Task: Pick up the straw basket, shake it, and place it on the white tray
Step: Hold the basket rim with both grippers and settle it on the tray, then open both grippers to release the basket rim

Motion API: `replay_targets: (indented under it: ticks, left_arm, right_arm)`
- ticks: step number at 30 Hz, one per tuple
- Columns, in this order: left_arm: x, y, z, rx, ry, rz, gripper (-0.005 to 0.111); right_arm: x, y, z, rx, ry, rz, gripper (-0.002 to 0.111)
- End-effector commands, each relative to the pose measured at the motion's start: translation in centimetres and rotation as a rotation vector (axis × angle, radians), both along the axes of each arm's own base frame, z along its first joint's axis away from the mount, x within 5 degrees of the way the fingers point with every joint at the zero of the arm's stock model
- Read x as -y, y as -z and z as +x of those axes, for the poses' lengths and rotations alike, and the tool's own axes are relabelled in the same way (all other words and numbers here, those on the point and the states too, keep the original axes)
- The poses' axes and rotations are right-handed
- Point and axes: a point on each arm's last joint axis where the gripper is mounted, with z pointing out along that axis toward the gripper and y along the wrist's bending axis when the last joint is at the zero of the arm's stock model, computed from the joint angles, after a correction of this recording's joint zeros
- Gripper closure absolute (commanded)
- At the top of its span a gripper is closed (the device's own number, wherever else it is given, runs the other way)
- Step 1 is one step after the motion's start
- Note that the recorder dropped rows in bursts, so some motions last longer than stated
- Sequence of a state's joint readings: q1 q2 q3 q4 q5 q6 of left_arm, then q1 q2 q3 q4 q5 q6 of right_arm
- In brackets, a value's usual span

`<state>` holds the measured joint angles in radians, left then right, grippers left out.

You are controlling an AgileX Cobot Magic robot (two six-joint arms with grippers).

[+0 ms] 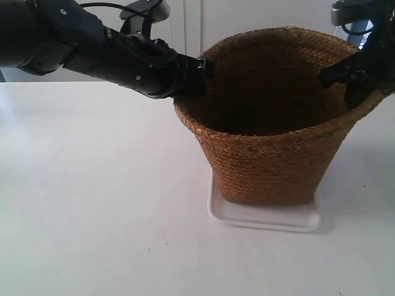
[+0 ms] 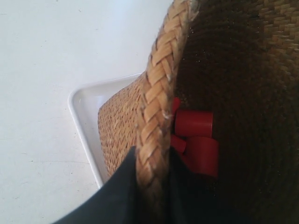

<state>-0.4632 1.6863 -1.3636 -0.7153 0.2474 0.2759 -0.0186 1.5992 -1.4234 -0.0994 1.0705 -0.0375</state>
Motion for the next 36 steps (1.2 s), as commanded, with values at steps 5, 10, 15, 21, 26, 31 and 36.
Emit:
replay_targets:
  ticks: [5, 10, 15, 21, 26, 31, 36]
  left_arm:
    - [-0.1, -0.1, -0.2, 0.048, 0.063, 0.074, 0.107]
    - [-0.1, 0.0, -0.3, 0.048, 0.080, 0.085, 0.100]
    - [-0.1, 0.0, -0.3, 0.048, 0.080, 0.085, 0.077]
    - [-0.1, 0.0, -0.2, 0.051, 0.079, 0.084, 0.058]
    - [-0.1, -0.3, -0.3, 0.055, 0.082, 0.082, 0.048]
    - [0.1, -1.2, -0.2, 0.065, 0.099, 0.072, 0.044]
    - [0.3, -2.3, -0.3, 0.076, 0.128, 0.068, 0.040]
  right_arm:
    - [1.0, -0.1, 0.0, 0.002, -0.003, -0.077, 0.076]
    - [1.0, -0.1, 0.0, 0.002, -0.003, -0.077, 0.065]
    - [1.0, -0.1, 0.0, 0.004, -0.003, -0.077, 0.054]
    - [1.0, -0.2, 0.2, 0.026, -0.006, -0.078, 0.043]
    - [1.0, -0.2, 0.2, 0.026, -0.006, -0.078, 0.041]
    - [0.9, -0.2, 0.2, 0.035, -0.005, -0.074, 0.037]
    - [0.8, -0.5, 0.3, 0.070, -0.003, -0.054, 0.037]
